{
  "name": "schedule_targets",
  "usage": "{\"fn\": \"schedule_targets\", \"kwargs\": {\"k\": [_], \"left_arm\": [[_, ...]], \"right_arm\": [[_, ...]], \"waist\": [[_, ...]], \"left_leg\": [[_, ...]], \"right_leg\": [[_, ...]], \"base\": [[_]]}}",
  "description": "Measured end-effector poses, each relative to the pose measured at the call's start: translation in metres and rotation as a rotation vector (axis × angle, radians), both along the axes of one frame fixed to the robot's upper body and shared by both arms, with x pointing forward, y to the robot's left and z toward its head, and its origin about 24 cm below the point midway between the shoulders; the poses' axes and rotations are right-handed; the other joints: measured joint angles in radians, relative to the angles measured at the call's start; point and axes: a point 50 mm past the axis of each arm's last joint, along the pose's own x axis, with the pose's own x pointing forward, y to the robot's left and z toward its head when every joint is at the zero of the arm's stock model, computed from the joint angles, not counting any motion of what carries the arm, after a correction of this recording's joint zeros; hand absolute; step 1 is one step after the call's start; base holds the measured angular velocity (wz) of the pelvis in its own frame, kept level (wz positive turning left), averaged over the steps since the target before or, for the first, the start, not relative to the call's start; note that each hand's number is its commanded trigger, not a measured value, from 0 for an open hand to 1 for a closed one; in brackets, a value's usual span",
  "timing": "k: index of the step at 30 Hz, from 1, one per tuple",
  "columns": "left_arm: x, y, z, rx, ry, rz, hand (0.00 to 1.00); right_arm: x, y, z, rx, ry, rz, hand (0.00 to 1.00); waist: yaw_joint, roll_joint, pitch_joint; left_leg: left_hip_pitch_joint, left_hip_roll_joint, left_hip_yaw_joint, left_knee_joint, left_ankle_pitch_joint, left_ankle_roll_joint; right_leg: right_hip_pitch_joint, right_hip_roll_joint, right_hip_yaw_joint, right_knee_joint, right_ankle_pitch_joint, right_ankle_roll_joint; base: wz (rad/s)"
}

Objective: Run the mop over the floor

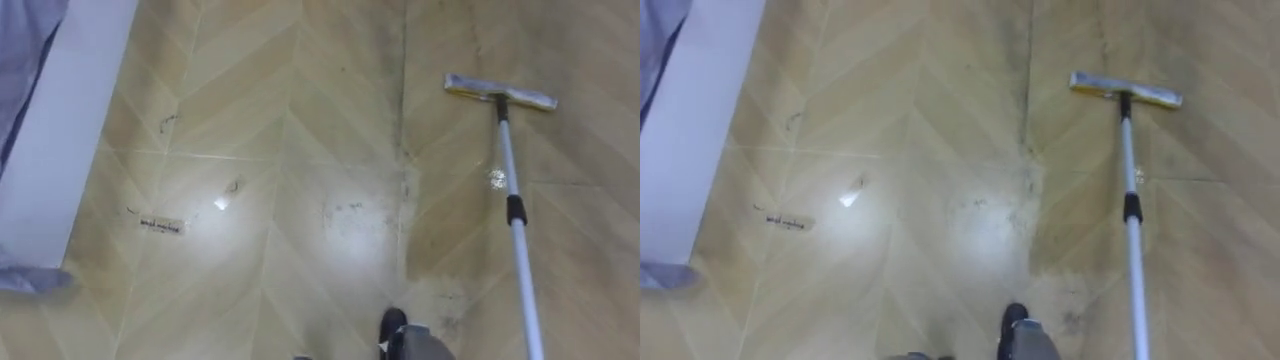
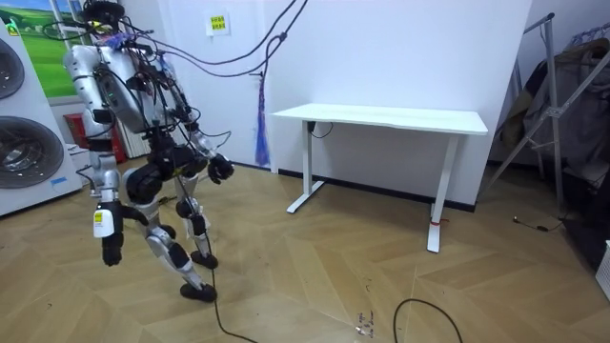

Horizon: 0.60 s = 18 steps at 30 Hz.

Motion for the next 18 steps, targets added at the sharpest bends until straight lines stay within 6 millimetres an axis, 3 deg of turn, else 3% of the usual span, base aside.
{"fn": "schedule_targets", "kwargs": {"k": [1, 2, 3, 4, 5, 6, 7, 8, 9, 11, 12, 14, 15, 16, 18], "left_arm": [[0.001, 0.002, 0.001, 0.001, -0.007, 0.014, 0.00], [0.002, 0.002, 0.001, 0.000, -0.007, 0.001, 0.00], [0.002, 0.001, 0.001, -0.002, -0.008, -0.005, 0.00], [0.003, 0.000, 0.001, -0.010, -0.015, -0.005, 0.00], [0.002, -0.001, 0.000, -0.016, -0.014, -0.005, 0.00], [0.001, -0.002, 0.000, -0.019, -0.011, -0.003, 0.00], [-0.002, -0.003, 0.000, -0.028, -0.006, -0.002, 0.00], [-0.003, -0.001, 0.000, -0.035, -0.003, -0.003, 0.00], [-0.002, 0.000, 0.000, -0.035, -0.004, -0.004, 0.00], [0.010, -0.003, 0.001, -0.054, -0.031, -0.018, 0.00], [0.012, -0.004, 0.001, -0.055, -0.037, -0.024, 0.00], [0.020, -0.007, 0.001, -0.055, -0.056, -0.045, 0.00], [0.022, -0.008, 0.001, -0.055, -0.059, -0.045, 0.00], [0.022, -0.008, 0.001, -0.057, -0.060, -0.042, 0.00], [0.022, -0.009, 0.001, -0.058, -0.062, -0.047, 0.00]], "right_arm": [[0.022, -0.004, 0.009, -0.012, -0.066, 0.021, 1.00], [0.045, -0.005, 0.017, -0.019, -0.137, 0.055, 1.00], [0.055, -0.006, 0.022, -0.023, -0.173, 0.072, 1.00], [0.071, -0.004, 0.028, -0.019, -0.229, 0.093, 1.00], [0.086, -0.001, 0.034, -0.008, -0.280, 0.106, 1.00], [0.090, 0.001, 0.036, -0.001, -0.299, 0.108, 1.00], [0.090, 0.001, 0.035, 0.014, -0.312, 0.100, 1.00], [0.079, 0.001, 0.029, 0.029, -0.295, 0.079, 1.00], [0.071, 0.000, 0.025, 0.038, -0.277, 0.070, 1.00], [0.029, -0.008, 0.010, 0.041, -0.174, 0.026, 1.00], [0.018, -0.010, 0.007, 0.037, -0.144, 0.017, 1.00], [-0.028, -0.017, -0.002, 0.012, -0.007, -0.006, 1.00], [-0.037, -0.018, -0.003, 0.003, 0.022, -0.006, 1.00], [-0.057, -0.020, -0.006, -0.011, 0.071, -0.011, 1.00], [-0.082, -0.020, -0.009, -0.020, 0.133, -0.020, 1.00]], "waist": [[0.019, -0.020, 0.0017], [0.033, -0.035, 0.0046], [0.044, -0.052, 0.0099], [0.056, -0.053, 0.0046], [0.073, -0.063, 0.0071], [0.078, -0.065, 0.0083], [0.079, -0.057, 0.0060], [0.064, -0.049, 0.0062], [0.056, -0.052, 0.0017], [0.040, -0.032, -0.0011], [0.040, -0.026, -0.0030], [0.028, -0.005, -0.0122], [0.020, 0.000, -0.0117], [0.001, 0.016, -0.0170], [-0.017, 0.036, -0.0180]], "left_leg": [[-0.062, 0.017, 0.003, 0.143, 0.055, -0.037], [-0.112, 0.027, 0.002, 0.251, 0.134, -0.054], [-0.136, 0.030, 0.002, 0.286, 0.144, -0.058], [-0.178, 0.037, -0.005, 0.274, 0.119, -0.044], [-0.209, 0.047, -0.005, 0.189, 0.088, -0.042], [-0.215, 0.047, -0.010, 0.118, 0.078, -0.041], [-0.216, 0.051, -0.018, -0.054, 0.083, -0.042], [-0.211, 0.049, -0.012, -0.161, 0.119, -0.003], [-0.203, 0.041, -0.009, -0.175, 0.127, 0.004], [-0.160, 0.015, 0.010, -0.216, 0.115, 0.048], [-0.150, 0.011, 0.016, -0.222, 0.109, 0.059], [-0.113, -0.023, 0.029, -0.245, 0.088, 0.084], [-0.103, -0.035, 0.029, -0.252, 0.085, 0.088], [-0.090, -0.050, 0.025, -0.253, 0.071, 0.097], [-0.071, -0.056, 0.020, -0.247, 0.041, 0.104]], "right_leg": [[-0.012, 0.010, 0.015, 0.069, -0.047, -0.006], [-0.013, 0.014, 0.025, 0.117, -0.088, -0.009], [-0.012, 0.016, 0.030, 0.133, -0.105, -0.009], [-0.009, 0.018, 0.030, 0.144, -0.123, -0.012], [0.002, 0.020, 0.027, 0.143, -0.124, -0.009], [0.012, 0.018, 0.025, 0.140, -0.127, -0.009], [0.043, 0.014, 0.005, 0.122, -0.139, -0.005], [0.083, 0.003, -0.014, 0.104, -0.159, 0.010], [0.095, -0.004, -0.015, 0.098, -0.168, 0.023], [0.152, -0.012, 0.003, 0.047, -0.174, 0.058], [0.161, -0.013, 0.011, 0.046, -0.173, 0.064], [0.170, -0.035, 0.043, 0.078, -0.163, 0.083], [0.169, -0.047, 0.043, 0.097, -0.158, 0.090], [0.164, -0.059, 0.047, 0.134, -0.143, 0.100], [0.139, -0.063, 0.057, 0.200, -0.103, 0.105]], "base": [[-0.06], [0.00], [0.05], [0.00], [-0.09], [-0.06], [0.25], [0.42], [0.71], [0.61], [0.32], [0.24], [0.30], [0.24], [0.05]]}}
